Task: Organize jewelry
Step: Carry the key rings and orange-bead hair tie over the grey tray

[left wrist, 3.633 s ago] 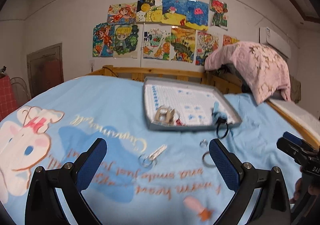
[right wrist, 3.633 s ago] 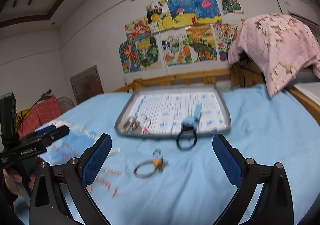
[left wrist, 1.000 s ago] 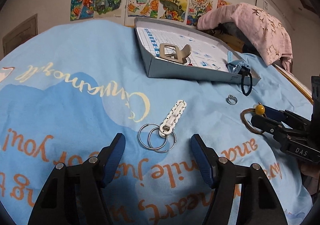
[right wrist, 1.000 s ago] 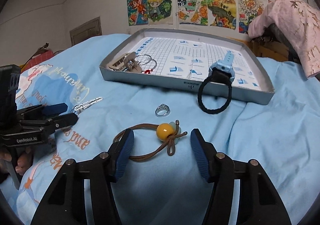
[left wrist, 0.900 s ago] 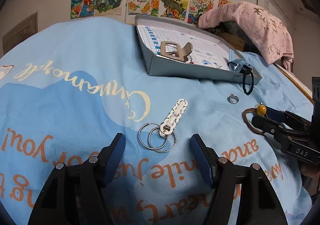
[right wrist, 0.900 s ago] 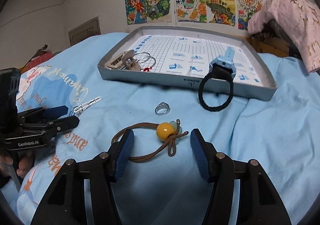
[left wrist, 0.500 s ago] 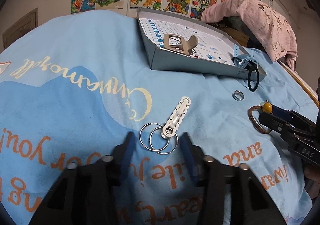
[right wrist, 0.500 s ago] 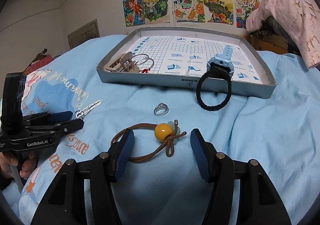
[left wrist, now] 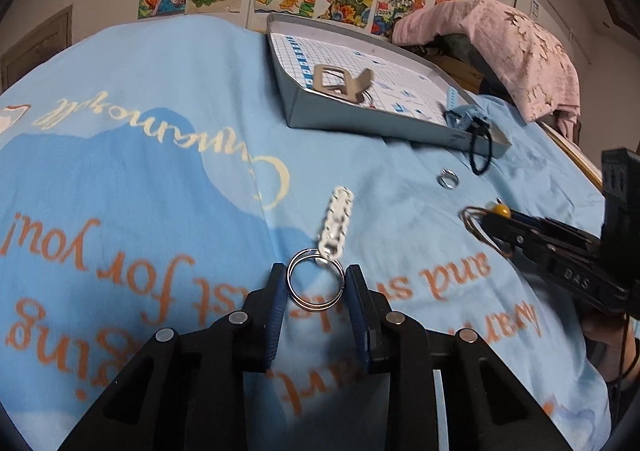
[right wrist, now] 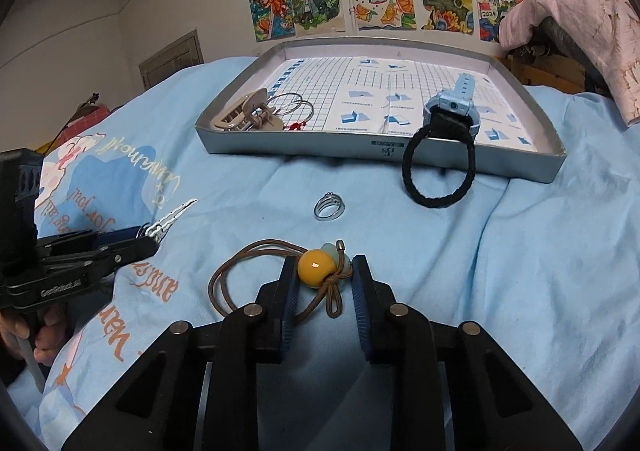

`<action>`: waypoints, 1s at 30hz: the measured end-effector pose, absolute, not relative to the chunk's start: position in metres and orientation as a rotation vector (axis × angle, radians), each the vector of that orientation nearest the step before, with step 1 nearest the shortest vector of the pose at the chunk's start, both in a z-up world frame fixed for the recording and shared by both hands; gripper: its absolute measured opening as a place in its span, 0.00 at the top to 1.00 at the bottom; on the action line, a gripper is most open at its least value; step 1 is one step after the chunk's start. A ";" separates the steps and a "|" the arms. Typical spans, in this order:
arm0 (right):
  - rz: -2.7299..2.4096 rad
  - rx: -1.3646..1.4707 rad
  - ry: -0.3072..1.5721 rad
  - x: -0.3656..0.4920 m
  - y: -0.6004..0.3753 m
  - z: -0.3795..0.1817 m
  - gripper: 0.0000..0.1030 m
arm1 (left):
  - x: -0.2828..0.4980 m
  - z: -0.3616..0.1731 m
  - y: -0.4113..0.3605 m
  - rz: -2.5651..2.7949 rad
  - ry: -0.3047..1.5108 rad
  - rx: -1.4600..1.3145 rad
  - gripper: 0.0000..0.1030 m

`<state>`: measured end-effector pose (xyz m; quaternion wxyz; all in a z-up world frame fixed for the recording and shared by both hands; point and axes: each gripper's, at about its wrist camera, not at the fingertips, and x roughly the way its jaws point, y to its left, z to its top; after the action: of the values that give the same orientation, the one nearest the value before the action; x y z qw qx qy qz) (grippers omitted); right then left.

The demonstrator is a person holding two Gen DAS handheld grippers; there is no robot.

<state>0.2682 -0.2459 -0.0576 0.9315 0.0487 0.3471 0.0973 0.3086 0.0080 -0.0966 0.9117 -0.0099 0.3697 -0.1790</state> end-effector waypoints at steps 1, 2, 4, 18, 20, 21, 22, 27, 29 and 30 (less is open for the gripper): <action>0.205 0.102 0.713 0.268 -0.246 -0.058 0.77 | 0.305 -0.096 0.007 -0.372 0.764 -0.014 0.73; 0.208 0.104 0.715 0.267 -0.245 -0.058 0.77 | 0.302 -0.096 0.006 -0.376 0.769 -0.008 0.73; 0.221 0.107 0.725 0.266 -0.244 -0.059 0.77 | 0.298 -0.095 0.003 -0.385 0.779 0.000 0.73; 0.328 0.109 0.728 0.251 -0.231 -0.057 0.78 | 0.269 -0.071 -0.006 -0.348 0.695 0.050 0.73; 0.330 0.118 0.724 0.250 -0.232 -0.057 0.78 | 0.269 -0.069 -0.008 -0.333 0.696 0.055 0.73; 0.327 0.130 0.717 0.249 -0.235 -0.055 0.78 | 0.269 -0.068 -0.011 -0.327 0.696 0.065 0.73; 0.323 0.140 0.710 0.248 -0.237 -0.054 0.79 | 0.269 -0.067 -0.014 -0.324 0.696 0.072 0.73; 0.292 0.239 0.652 0.245 -0.261 -0.043 0.79 | 0.277 -0.058 -0.031 -0.333 0.687 0.067 0.73; 0.275 0.262 0.630 0.248 -0.270 -0.039 0.79 | 0.282 -0.056 -0.038 -0.340 0.683 0.068 0.73; 0.266 0.272 0.617 0.250 -0.274 -0.037 0.79 | 0.285 -0.055 -0.041 -0.341 0.681 0.068 0.73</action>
<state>0.2499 -0.2740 -0.0373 0.9350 0.1328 0.3020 0.1300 0.2849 -0.0406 -0.0551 0.9278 0.0333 0.3323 -0.1663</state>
